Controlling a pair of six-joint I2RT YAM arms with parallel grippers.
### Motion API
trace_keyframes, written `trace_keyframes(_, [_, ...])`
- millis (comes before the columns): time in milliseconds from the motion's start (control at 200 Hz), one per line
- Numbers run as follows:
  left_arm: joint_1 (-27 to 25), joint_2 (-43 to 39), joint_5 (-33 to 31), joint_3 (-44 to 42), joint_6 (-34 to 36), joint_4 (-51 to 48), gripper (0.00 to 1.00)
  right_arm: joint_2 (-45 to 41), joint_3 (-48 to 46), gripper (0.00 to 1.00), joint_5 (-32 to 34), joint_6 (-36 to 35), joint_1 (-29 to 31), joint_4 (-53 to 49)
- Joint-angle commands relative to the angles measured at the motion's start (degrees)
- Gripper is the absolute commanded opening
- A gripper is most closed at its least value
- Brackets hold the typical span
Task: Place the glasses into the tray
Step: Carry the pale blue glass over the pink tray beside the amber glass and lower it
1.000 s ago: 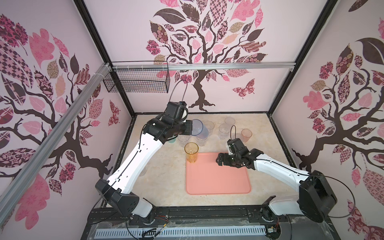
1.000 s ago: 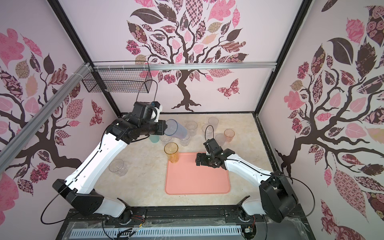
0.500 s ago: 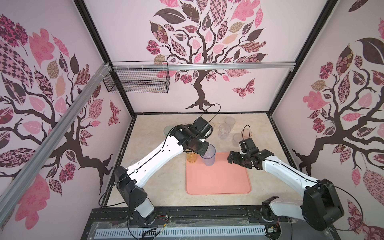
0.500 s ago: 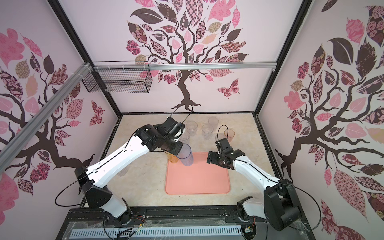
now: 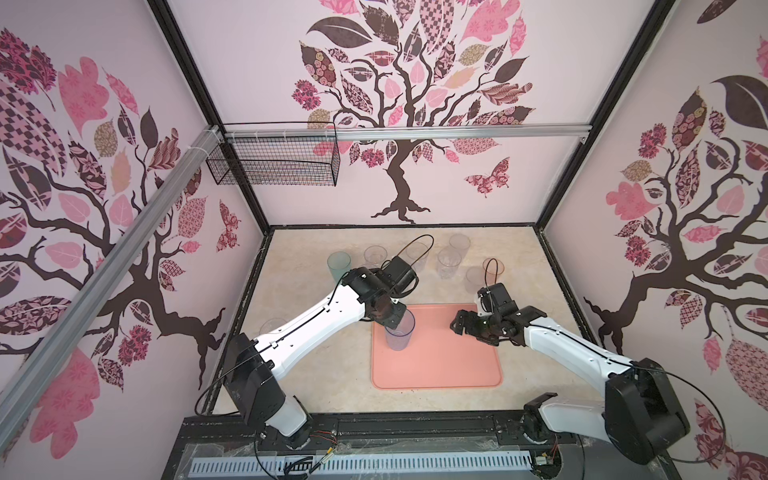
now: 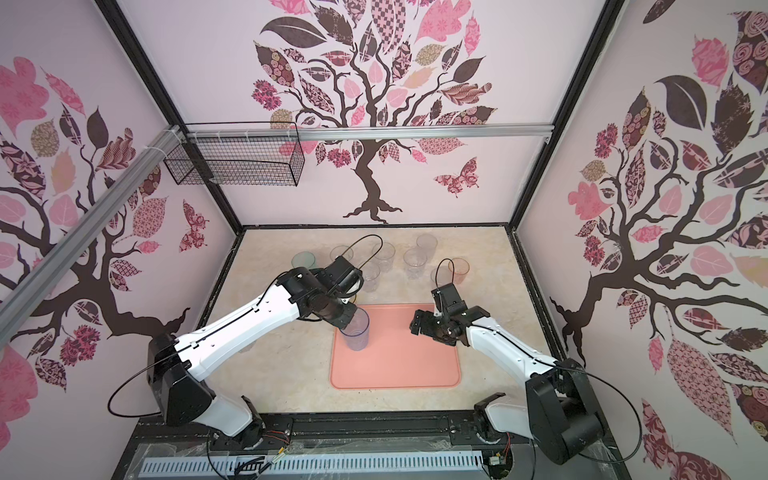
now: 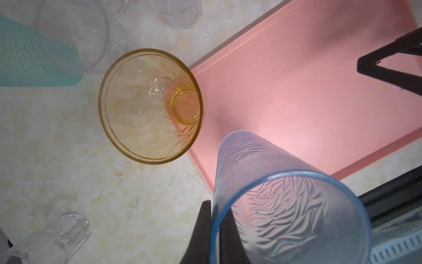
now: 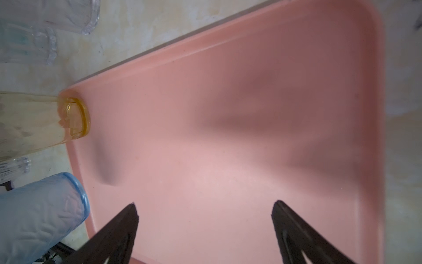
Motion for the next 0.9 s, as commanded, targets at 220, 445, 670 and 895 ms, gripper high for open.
trace_keyframes(220, [3.14,-4.41,-0.78,-8.46,-0.94,7.16,0.00,2.22,0.24,0.95,-2.50,2.11,5.27,3.24])
trace_keyframes(445, [5.34,-6.09,-1.20,-12.56,0.14,9.23,0.00,2.80,0.33,0.95,-1.38,2.43,7.12,3.56])
trace_keyframes(670, [7.34,-7.16,-0.17,-15.15,0.14,11.07,0.00,4.72,3.23,0.95,5.63,2.06,12.63,0.43])
trace_keyframes(895, [7.47,-7.23,-0.38,-16.12,0.07,11.11,0.00,7.14,7.58,0.95,13.39,2.12,20.37,-3.48])
